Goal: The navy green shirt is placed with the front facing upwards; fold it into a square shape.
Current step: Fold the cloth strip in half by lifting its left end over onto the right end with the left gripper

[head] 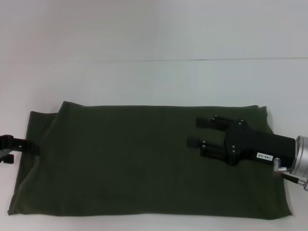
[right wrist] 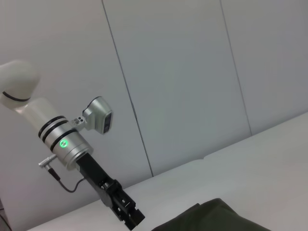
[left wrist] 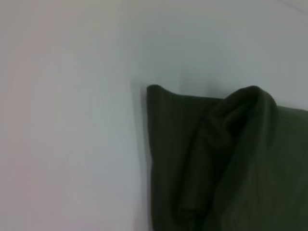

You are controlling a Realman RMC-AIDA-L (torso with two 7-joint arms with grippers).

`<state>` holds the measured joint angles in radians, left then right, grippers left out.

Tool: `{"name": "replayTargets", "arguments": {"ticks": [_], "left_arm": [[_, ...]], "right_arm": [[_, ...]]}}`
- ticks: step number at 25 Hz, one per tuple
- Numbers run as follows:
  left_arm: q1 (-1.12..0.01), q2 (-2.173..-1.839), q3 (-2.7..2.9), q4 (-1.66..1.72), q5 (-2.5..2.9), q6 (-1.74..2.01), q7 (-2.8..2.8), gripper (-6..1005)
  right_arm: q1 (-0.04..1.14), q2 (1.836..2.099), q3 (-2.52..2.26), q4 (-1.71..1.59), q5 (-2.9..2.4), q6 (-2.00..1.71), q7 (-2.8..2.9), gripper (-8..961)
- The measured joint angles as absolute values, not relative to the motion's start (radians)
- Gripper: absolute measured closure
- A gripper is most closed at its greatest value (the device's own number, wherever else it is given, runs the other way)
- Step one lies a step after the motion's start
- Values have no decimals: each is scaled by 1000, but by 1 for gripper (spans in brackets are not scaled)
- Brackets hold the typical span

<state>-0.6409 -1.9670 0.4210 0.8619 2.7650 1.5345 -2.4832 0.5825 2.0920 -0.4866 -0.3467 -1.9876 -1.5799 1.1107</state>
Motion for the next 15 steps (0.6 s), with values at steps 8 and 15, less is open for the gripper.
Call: {"name": "replayTargets", "arguments": {"ticks": [8,15], "left_arm": [[-650,-1963,424,825,2766,1527,-2484,92],[-651,-1966,465,825,2774,1512,-2485,91]], "right_arm": [[589,2092,-489,-347,-1988,-1574,1111,257],[589,2092,-490,-347,-1988,-1571,1117,256]]}}
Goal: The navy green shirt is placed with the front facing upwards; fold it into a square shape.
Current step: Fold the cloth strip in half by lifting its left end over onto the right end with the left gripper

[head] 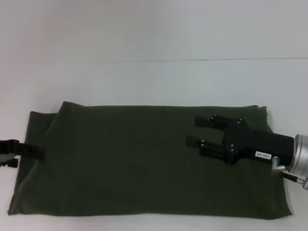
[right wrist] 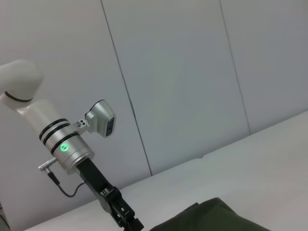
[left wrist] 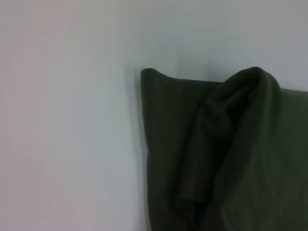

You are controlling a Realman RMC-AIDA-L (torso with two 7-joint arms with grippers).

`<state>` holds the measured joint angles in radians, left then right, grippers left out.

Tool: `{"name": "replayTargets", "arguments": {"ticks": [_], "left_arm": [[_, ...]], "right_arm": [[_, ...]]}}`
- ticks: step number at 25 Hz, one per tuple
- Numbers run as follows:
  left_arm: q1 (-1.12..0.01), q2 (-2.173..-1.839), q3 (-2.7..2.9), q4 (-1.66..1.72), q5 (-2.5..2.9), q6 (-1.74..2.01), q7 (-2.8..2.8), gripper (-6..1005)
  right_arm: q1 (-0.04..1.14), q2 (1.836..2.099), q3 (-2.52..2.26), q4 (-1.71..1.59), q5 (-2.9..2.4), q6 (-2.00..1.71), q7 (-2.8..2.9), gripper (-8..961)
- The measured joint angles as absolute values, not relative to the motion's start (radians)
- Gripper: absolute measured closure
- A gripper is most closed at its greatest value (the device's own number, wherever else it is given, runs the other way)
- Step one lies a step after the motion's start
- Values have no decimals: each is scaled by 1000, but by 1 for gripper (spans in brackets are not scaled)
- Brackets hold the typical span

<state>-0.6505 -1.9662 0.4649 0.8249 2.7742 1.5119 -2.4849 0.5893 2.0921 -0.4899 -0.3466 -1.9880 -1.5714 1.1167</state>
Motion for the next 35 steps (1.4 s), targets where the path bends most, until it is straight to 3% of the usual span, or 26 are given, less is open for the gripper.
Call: {"name": "replayTargets", "arguments": {"ticks": [35], "left_arm": [[-667,-1965,502,812,2791,1485,-2485,91]], "right_arm": [[587,2092,-489,-346,-1990,-1570,1124,256]]}}
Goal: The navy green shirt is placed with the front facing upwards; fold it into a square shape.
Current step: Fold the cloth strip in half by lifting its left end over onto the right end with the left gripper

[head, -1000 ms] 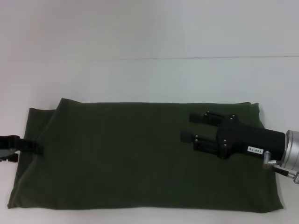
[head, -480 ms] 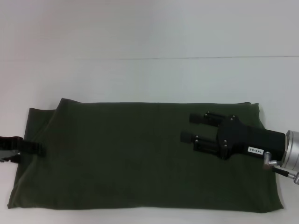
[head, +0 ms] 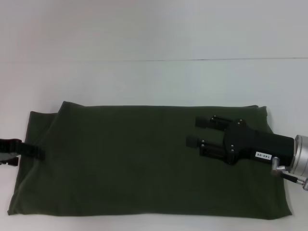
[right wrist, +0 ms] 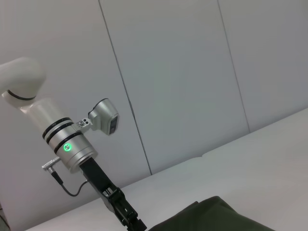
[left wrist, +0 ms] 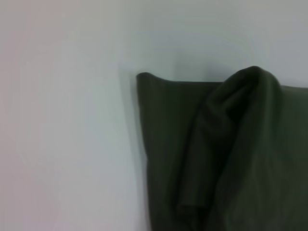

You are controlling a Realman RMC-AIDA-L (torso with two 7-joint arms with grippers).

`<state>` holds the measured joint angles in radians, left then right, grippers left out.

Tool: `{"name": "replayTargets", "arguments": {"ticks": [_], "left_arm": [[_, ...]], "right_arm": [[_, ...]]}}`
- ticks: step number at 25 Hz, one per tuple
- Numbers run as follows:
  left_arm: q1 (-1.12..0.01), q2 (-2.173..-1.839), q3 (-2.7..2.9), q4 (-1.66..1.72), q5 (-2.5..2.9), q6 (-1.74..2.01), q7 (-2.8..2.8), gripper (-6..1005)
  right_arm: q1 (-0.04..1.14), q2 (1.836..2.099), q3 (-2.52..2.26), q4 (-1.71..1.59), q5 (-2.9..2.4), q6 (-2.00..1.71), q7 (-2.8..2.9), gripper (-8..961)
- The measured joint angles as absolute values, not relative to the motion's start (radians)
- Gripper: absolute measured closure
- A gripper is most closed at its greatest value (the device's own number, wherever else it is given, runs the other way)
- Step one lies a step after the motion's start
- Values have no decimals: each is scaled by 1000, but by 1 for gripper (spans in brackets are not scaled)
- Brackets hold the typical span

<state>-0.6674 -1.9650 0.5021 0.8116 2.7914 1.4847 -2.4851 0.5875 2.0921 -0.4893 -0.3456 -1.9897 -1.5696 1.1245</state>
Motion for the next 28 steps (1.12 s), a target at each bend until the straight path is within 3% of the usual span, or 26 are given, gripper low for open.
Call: {"name": "replayTargets", "arguments": {"ticks": [28], "left_arm": [[-667,-1971,532,803,2806,1476,-2485,92]], "right_arm": [[589,2092,-489,-343,-1993,-1569,1126,256]]}}
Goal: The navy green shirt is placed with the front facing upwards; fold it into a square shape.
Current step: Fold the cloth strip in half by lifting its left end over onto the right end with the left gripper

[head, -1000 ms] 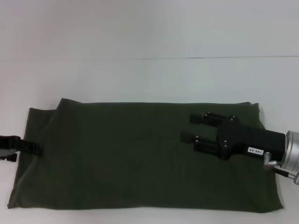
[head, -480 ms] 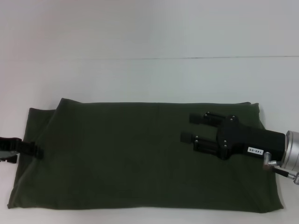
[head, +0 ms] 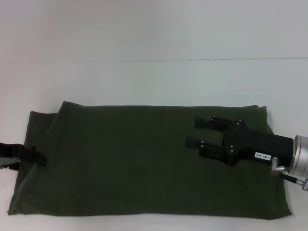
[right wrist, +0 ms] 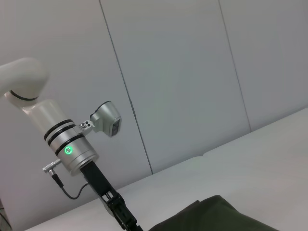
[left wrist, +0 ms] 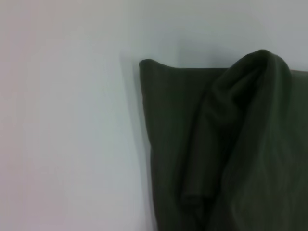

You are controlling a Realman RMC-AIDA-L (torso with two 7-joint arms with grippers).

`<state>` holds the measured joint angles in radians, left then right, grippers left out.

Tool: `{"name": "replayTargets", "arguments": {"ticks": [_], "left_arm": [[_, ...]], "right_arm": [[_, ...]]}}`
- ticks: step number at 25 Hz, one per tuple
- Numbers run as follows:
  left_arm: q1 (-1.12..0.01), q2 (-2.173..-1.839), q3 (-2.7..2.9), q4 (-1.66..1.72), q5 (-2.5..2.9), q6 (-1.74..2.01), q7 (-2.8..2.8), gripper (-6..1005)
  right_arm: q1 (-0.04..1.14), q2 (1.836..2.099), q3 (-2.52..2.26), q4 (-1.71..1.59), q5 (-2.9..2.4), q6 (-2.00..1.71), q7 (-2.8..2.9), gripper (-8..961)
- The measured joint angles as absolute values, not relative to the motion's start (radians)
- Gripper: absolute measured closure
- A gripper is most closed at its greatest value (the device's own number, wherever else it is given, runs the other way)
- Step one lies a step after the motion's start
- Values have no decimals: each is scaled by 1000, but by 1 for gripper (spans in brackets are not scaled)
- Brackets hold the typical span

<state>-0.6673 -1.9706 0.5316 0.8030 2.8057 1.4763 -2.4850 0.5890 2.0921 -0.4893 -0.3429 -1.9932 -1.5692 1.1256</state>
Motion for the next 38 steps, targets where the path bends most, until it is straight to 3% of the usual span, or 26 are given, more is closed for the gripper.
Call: {"name": "replayTargets", "arguments": {"ticks": [38], "left_arm": [[-686,-1971,559,797,2829,1448,-2507,111]], "right_arm": [[591,2092,-489,-337,-1993,-1574,1126,256]]}}
